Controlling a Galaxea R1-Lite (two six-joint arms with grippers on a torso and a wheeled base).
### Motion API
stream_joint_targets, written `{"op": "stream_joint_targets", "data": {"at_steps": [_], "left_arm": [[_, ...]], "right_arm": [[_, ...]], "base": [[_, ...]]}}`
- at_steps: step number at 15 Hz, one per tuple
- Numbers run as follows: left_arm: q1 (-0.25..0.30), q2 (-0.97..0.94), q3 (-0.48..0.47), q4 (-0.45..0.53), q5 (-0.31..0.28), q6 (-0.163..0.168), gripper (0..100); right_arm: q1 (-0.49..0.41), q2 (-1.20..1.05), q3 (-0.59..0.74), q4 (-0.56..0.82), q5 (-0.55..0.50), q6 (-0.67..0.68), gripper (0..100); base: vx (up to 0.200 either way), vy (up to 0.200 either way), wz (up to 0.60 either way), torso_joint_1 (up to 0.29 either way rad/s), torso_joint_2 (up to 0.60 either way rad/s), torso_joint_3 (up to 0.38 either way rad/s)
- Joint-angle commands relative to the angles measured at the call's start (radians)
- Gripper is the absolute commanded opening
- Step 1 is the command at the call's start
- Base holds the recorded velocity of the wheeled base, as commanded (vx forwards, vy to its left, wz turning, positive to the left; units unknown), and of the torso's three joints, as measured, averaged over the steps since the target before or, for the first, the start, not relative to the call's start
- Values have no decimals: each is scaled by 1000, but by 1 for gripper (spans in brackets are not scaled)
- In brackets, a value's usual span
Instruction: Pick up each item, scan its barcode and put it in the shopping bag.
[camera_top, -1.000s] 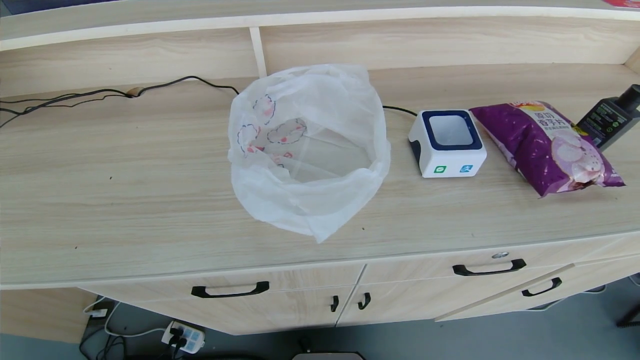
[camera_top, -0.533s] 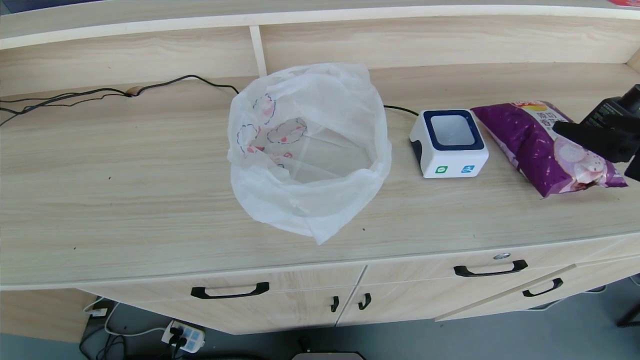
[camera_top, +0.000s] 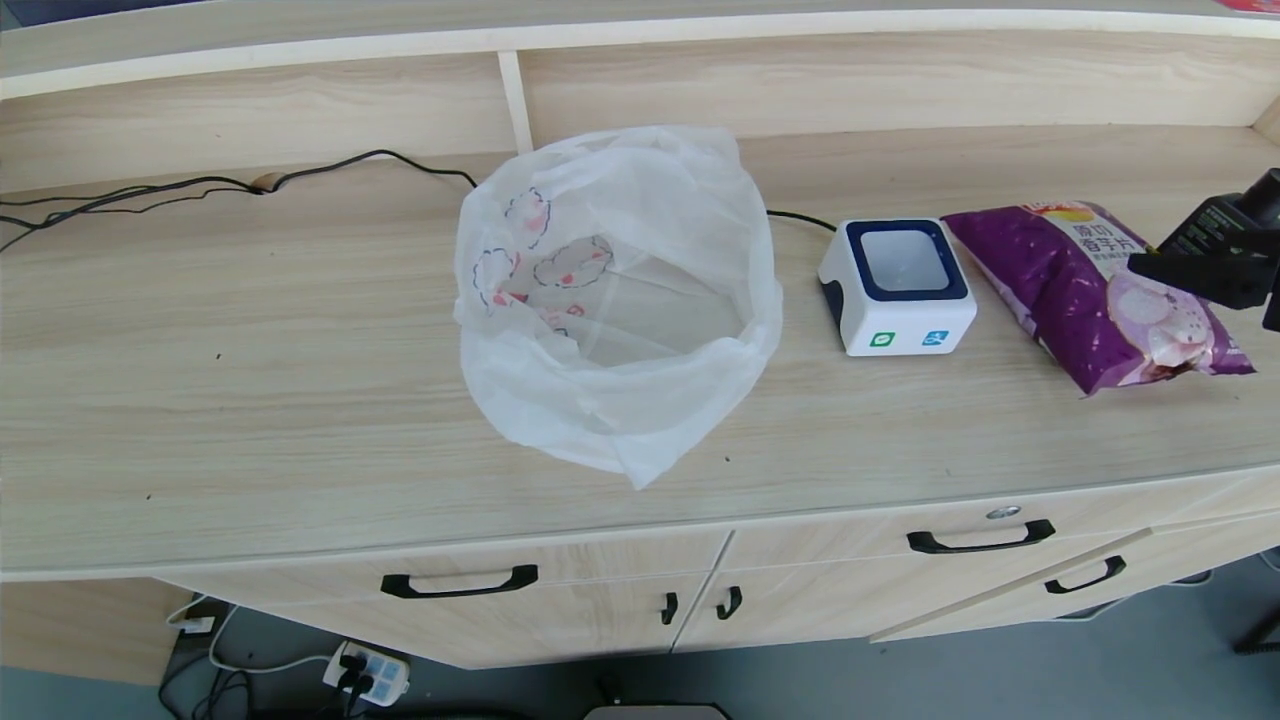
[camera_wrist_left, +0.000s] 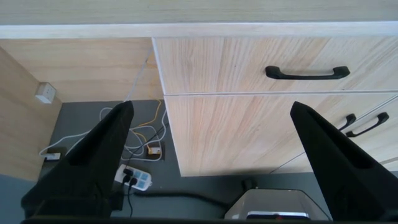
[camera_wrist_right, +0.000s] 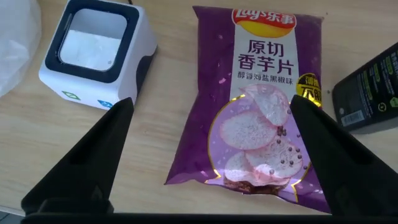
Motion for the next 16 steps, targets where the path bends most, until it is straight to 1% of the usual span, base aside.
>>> {"op": "stream_joint_targets", "data": {"at_steps": [1,2,3,7,12,16], "left_arm": [[0,2,0,0,0,-7,100],[2,2,0,0,0,-7,100],[0,0,0,0,0,-5,100],[0,2,0,-2,0,-7,100],[2,0,0,-2,0,-7,100],[0,2,0,-2,0,-7,100]], "right_arm": [[-18,82,-49,10,12,-18,100],[-18,90,-54,10,14,-26,100],[-21,147,-110,14,20,-57,100],[-46,202,-138,16,21,-54,100],[-76,277,-221,16,23,-34,100],[-75,311,-225,14,21,-24,100]], "base": [[0,0,0,0,0,0],[0,0,0,0,0,0],[0,0,0,0,0,0],[0,0,0,0,0,0],[0,0,0,0,0,0],[0,0,0,0,0,0]]}}
